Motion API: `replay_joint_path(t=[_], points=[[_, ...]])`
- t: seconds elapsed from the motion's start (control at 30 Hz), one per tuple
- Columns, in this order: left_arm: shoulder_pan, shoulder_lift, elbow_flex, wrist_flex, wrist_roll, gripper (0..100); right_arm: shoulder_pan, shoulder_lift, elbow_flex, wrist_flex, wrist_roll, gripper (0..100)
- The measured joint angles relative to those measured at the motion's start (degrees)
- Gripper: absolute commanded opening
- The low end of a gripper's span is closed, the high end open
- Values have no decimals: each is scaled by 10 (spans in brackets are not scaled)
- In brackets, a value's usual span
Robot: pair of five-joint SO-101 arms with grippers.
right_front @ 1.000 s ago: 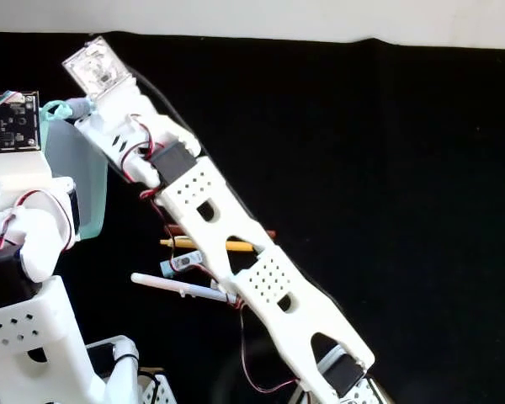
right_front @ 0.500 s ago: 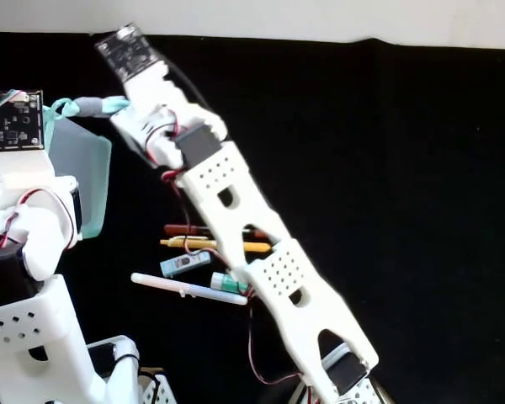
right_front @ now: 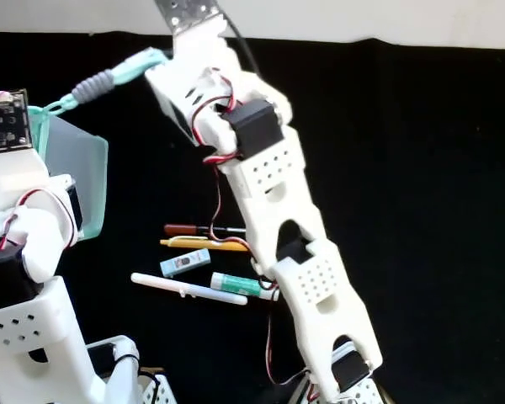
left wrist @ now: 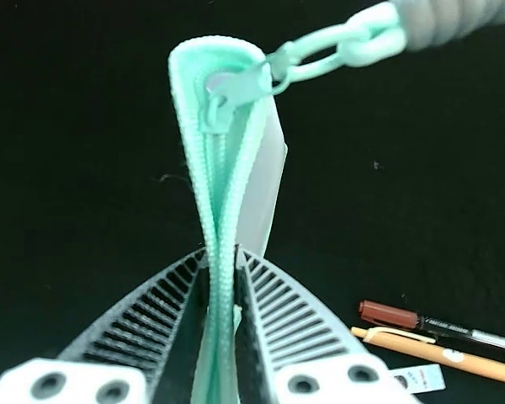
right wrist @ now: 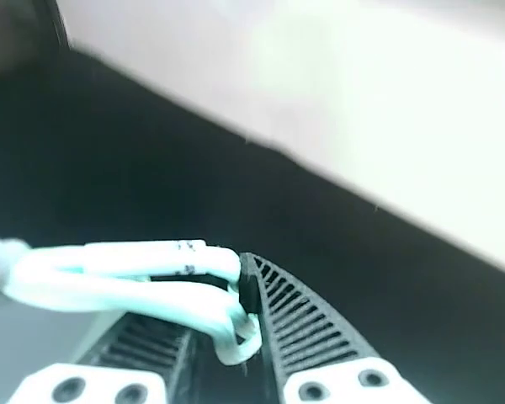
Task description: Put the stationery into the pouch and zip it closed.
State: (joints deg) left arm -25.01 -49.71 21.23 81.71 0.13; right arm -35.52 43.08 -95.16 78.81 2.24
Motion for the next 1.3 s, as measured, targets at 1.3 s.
replay_joint_path(t=[1.3], points=[[-29,7,24,-25,95,294,-127,-18,106,-299,-2,6]])
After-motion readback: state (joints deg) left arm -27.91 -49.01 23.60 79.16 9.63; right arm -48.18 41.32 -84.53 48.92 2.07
